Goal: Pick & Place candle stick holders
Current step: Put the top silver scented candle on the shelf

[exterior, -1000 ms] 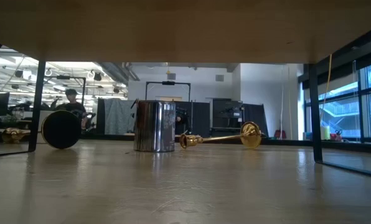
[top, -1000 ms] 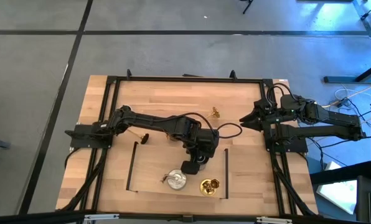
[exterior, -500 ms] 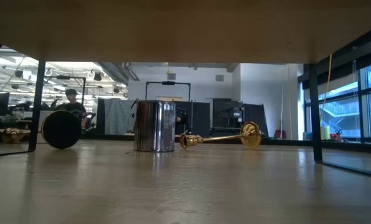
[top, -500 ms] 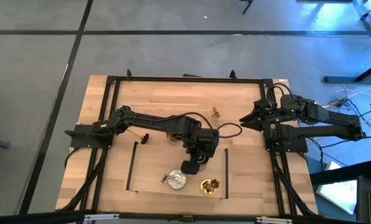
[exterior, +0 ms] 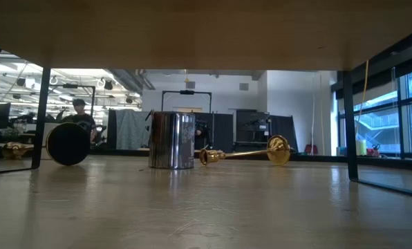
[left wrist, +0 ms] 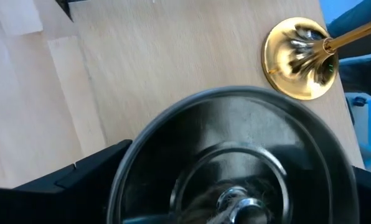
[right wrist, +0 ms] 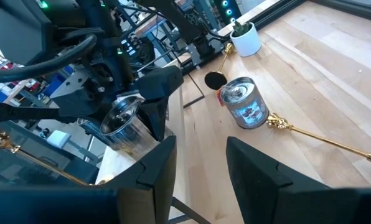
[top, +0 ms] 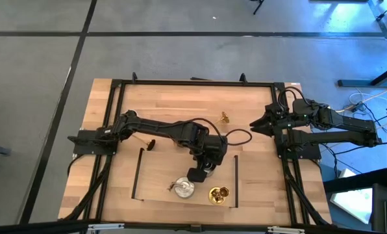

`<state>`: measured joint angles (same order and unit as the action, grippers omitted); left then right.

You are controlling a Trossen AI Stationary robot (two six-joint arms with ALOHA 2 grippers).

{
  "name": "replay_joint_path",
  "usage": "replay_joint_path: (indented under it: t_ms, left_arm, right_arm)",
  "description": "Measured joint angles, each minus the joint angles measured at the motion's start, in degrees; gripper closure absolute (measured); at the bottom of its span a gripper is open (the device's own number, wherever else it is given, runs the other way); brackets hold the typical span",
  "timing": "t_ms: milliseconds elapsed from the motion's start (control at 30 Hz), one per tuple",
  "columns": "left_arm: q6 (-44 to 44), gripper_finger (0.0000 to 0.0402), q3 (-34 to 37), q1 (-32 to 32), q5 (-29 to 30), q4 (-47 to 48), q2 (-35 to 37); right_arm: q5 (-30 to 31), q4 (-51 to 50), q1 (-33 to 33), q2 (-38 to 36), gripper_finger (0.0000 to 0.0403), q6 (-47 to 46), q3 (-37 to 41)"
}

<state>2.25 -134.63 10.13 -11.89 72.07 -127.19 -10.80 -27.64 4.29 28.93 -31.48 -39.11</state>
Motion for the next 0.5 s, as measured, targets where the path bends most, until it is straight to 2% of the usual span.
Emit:
replay_joint_path:
  t_ms: [500]
  left_arm:
    - [2.88,0.0001,-0.33,1.02,1.50,-1.98,0.74]
  right_arm:
    - [0.29,-0.04,0.01,0.00,0.0259,0.00,0.00]
